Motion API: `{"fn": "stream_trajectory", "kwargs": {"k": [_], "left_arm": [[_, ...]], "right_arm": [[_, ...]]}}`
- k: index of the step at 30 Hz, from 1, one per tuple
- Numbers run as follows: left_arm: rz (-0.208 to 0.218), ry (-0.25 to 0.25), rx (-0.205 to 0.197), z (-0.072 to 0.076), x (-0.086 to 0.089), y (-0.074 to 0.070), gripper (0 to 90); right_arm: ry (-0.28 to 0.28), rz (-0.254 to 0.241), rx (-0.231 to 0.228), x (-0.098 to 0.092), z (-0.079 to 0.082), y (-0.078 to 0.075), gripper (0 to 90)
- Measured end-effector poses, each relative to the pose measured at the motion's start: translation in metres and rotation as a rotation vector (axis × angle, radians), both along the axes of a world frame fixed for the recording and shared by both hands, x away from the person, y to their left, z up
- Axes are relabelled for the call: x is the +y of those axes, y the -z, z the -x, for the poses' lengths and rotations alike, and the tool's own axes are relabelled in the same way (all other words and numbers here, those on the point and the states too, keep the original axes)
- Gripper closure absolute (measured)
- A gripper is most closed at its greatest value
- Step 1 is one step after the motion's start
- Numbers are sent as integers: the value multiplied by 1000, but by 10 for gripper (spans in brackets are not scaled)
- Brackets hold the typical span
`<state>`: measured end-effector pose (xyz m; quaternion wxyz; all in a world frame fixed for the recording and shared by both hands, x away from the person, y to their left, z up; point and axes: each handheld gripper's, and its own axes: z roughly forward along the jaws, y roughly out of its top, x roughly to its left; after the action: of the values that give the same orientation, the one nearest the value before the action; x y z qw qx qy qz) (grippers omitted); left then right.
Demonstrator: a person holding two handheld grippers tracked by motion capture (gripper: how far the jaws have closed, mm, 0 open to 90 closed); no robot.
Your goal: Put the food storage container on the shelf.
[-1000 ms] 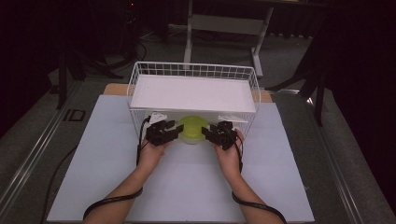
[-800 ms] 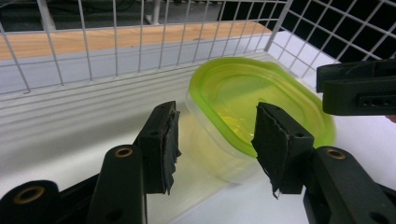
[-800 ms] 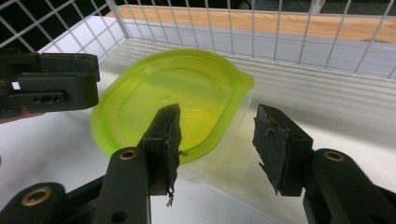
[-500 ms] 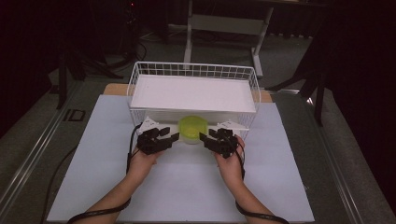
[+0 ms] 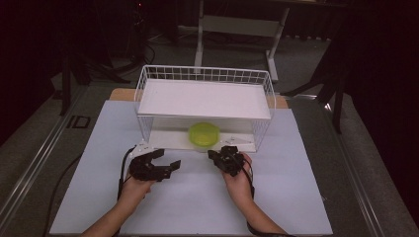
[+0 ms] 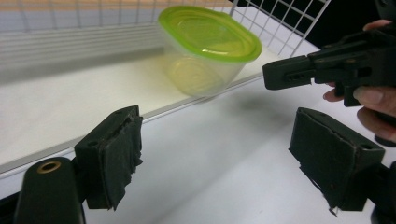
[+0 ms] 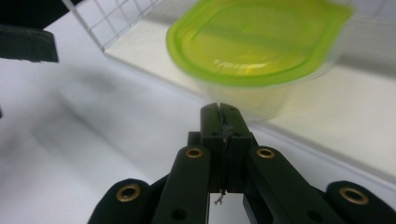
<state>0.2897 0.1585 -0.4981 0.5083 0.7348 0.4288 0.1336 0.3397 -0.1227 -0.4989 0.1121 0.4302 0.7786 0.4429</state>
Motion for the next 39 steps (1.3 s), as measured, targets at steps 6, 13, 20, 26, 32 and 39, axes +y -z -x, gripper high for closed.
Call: {"fn": "stream_trajectory", "kwargs": {"k": [6,13,20,26,32,39], "left_arm": [[-6,-8,6,10,2,15,15],[-5,23,-19,15,-6,21,15],[0,31,-5,16,-9,24,15],[5,37,-11,18,-11,23,15],[1,38,-19,20,-12,22,15],[6,44,-31,22,-13,20,15]], "right_arm": [[2,11,21,11,-7,11,896],[30,11,26,17,-19,17,896],[57,22,28,20,-34,21,896],[68,20,21,27,-44,21,895],[89,6,24,32,-51,17,894],[83,15,17,34,-56,13,867]]}}
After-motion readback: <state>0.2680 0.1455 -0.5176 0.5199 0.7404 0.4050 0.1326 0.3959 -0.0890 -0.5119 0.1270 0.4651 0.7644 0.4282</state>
